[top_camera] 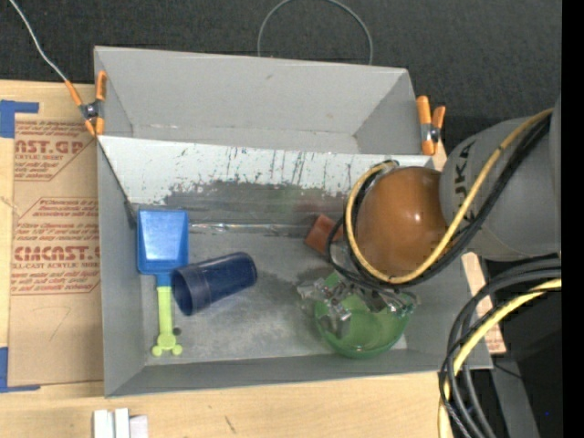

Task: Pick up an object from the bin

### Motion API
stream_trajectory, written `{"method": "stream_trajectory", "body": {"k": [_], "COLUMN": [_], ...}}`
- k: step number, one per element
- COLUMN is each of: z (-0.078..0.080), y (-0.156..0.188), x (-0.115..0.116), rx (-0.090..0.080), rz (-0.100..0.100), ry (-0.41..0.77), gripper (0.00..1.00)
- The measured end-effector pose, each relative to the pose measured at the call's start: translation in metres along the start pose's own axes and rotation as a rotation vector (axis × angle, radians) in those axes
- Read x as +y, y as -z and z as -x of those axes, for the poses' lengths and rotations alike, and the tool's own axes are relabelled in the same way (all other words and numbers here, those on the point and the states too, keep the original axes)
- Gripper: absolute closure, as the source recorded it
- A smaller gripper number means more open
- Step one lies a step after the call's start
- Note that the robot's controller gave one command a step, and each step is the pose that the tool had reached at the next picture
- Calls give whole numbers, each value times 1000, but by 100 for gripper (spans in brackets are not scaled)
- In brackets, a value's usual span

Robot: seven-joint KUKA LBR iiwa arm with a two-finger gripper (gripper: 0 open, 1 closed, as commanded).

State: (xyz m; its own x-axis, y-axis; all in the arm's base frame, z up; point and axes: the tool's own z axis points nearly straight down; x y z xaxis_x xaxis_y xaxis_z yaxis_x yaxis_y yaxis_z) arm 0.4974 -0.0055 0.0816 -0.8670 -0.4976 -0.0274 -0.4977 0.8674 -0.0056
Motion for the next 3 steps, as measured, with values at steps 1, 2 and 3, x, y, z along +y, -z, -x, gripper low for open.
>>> {"method": "stream_trajectory", "body": {"k": [1, 2, 3], "z": [0, 1, 0], "y": [21, 40, 62], "x": [0, 0, 1], "rx": [1, 0, 5], "rz": [1, -1, 3], "ry": [-1, -1, -1], "gripper": [100, 100, 100]}}
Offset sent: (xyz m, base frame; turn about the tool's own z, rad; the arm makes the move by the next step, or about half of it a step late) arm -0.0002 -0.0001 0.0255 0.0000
